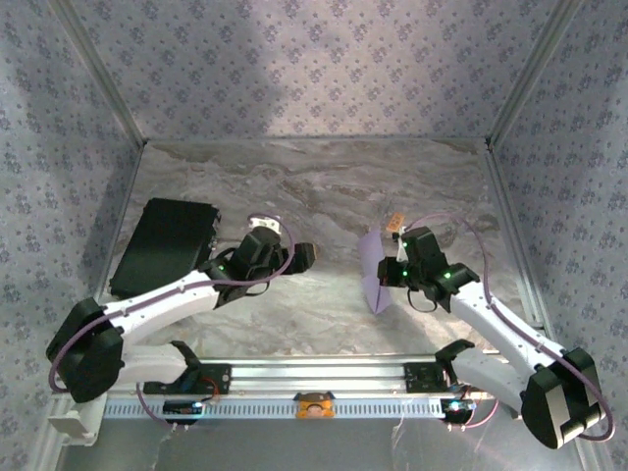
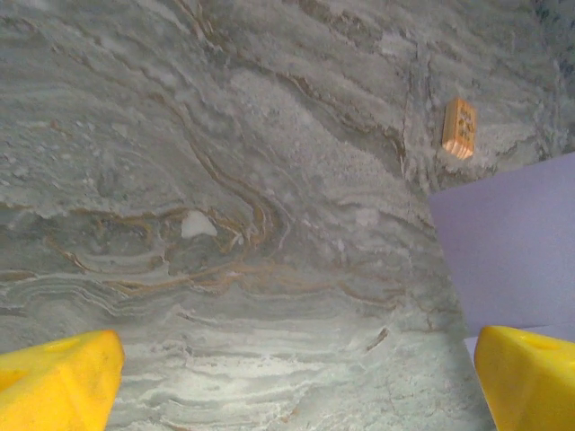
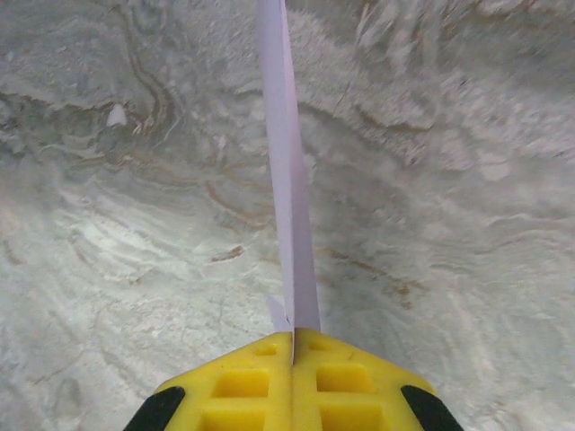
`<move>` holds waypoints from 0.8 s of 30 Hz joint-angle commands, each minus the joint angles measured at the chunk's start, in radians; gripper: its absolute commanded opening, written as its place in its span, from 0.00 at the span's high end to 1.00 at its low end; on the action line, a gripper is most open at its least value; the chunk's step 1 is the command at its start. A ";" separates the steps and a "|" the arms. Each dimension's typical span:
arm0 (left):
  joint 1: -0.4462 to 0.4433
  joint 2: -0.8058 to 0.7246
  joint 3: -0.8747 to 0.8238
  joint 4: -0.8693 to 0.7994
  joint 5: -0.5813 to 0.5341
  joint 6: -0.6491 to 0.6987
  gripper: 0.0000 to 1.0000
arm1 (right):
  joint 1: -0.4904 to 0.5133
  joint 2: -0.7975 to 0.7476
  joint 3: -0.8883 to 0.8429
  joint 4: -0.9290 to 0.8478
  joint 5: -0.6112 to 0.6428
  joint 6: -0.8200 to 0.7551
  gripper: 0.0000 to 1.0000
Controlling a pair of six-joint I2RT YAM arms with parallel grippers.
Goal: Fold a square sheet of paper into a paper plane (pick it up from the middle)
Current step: Turn over the paper at the center of the table.
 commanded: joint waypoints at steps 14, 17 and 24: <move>0.016 -0.138 -0.043 -0.098 -0.225 -0.024 0.00 | 0.326 0.254 0.315 -0.419 0.823 0.020 0.98; 0.016 -0.156 -0.040 -0.122 -0.229 -0.026 0.00 | 0.359 0.313 0.341 -0.441 0.877 0.042 0.98; 0.025 -0.214 -0.074 -0.130 -0.242 -0.016 0.00 | 0.395 0.480 0.383 -0.401 0.839 0.004 0.98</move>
